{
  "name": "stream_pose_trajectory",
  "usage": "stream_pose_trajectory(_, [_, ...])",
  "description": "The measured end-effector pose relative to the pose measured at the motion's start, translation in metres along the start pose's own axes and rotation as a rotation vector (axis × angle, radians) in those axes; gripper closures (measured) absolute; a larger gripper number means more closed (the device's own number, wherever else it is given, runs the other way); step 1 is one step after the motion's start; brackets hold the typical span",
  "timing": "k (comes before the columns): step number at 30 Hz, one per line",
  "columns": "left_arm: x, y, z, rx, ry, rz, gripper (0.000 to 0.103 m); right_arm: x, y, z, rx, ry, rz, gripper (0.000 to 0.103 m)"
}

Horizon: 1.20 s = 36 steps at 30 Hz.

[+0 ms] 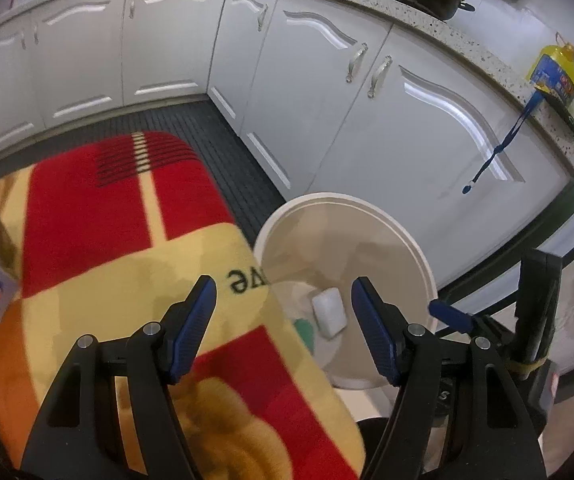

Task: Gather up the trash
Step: 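Move both grippers back from the bin to the table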

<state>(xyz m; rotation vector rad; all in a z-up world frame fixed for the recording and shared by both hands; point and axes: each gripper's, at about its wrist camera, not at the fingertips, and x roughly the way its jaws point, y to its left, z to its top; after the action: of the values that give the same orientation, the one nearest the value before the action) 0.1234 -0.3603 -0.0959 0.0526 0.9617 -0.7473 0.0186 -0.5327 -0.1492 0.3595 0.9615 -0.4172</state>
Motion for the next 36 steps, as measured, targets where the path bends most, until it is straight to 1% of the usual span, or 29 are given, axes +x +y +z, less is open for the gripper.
stream_pose_trajectory(4, [-0.014,0.006,-0.005,-0.001,-0.018,0.019,0.034,-0.009,0.007,0.000,-0.007,-0.007,0.012,0.018])
stream_pose_trajectory(10, [-0.044,0.022,-0.022,-0.011,-0.036,0.062,0.034,-0.030,0.031,-0.001,-0.051,-0.038,0.034,0.018])
stream_pose_trajectory(13, [-0.063,0.034,-0.031,-0.026,-0.042,0.078,0.034,-0.040,0.045,-0.003,-0.068,-0.047,0.048,0.013])
stream_pose_trajectory(19, [-0.104,0.067,-0.050,-0.086,-0.043,0.087,0.034,-0.054,0.082,-0.008,-0.129,-0.054,0.095,0.013])
stream_pose_trajectory(25, [-0.149,0.105,-0.070,-0.122,-0.065,0.134,0.034,-0.060,0.126,-0.019,-0.191,-0.029,0.183,0.013])
stream_pose_trajectory(29, [-0.181,0.141,-0.090,-0.158,-0.078,0.179,0.034,-0.064,0.157,-0.028,-0.241,-0.015,0.255,0.013])
stream_pose_trajectory(33, [-0.205,0.179,-0.114,-0.202,-0.072,0.224,0.034,-0.068,0.196,-0.041,-0.300,0.028,0.365,0.013])
stream_pose_trajectory(36, [-0.219,0.208,-0.131,-0.239,-0.060,0.258,0.034,-0.069,0.226,-0.049,-0.346,0.057,0.429,0.013])
